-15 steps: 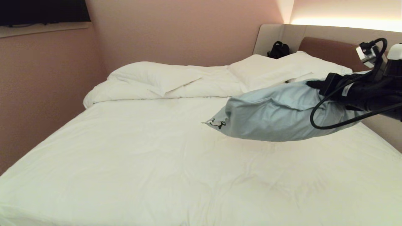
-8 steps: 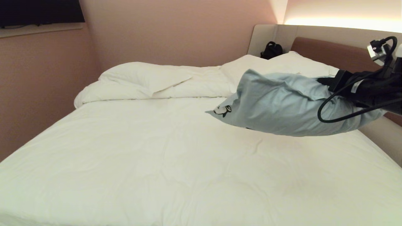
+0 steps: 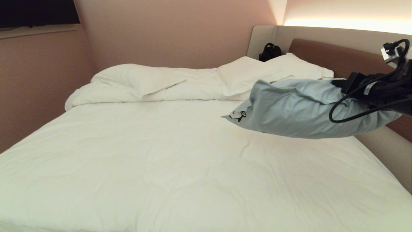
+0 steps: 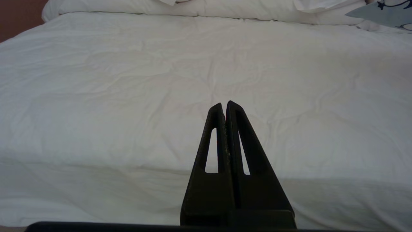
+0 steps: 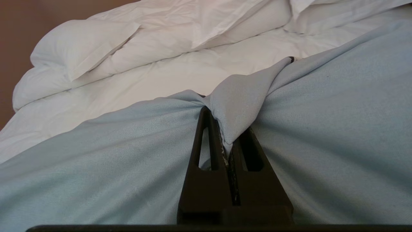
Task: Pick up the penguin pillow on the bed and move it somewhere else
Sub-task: Move to the head of the bed
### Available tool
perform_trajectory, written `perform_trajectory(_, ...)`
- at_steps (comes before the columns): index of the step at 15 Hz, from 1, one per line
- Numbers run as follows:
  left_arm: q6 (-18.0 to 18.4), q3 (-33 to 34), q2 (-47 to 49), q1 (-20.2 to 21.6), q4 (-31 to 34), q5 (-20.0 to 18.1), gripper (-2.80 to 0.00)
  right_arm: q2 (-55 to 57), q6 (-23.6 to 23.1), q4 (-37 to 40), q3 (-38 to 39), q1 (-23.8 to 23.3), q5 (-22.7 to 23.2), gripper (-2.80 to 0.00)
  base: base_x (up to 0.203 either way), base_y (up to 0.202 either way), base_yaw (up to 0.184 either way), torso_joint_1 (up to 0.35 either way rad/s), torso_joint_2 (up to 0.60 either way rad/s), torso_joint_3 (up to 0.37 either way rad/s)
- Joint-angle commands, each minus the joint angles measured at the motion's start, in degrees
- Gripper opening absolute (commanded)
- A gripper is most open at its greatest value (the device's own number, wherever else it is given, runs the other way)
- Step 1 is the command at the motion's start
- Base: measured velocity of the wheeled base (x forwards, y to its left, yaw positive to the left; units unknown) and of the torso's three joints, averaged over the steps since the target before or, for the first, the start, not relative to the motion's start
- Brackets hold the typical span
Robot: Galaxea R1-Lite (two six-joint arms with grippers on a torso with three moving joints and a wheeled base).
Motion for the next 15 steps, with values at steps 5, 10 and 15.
perform_trajectory(5,-0.06,0.00,-0.02,0.01,-0.03,0.03,-2.80,2.68,-0.06,-0.18,-2.55,-5.57,-0.06,-2.80,0.000,-0.072,-0.001,0.001,0.00,0.000)
perform_trajectory(10,-0.06,0.00,-0.02,0.01,-0.03,0.03,-2.80,8.33,-0.43,-0.09,-2.80,-6.91,8.30,-2.80,0.000,0.000,0.000,0.000,0.00,0.000)
perform_trajectory(15,-0.06,0.00,-0.02,0.01,-0.03,0.03,-2.80,12.53,-5.10,-0.01,-1.68,-7.78,9.77,-2.80,0.000,0.000,0.000,0.000,0.00,0.000)
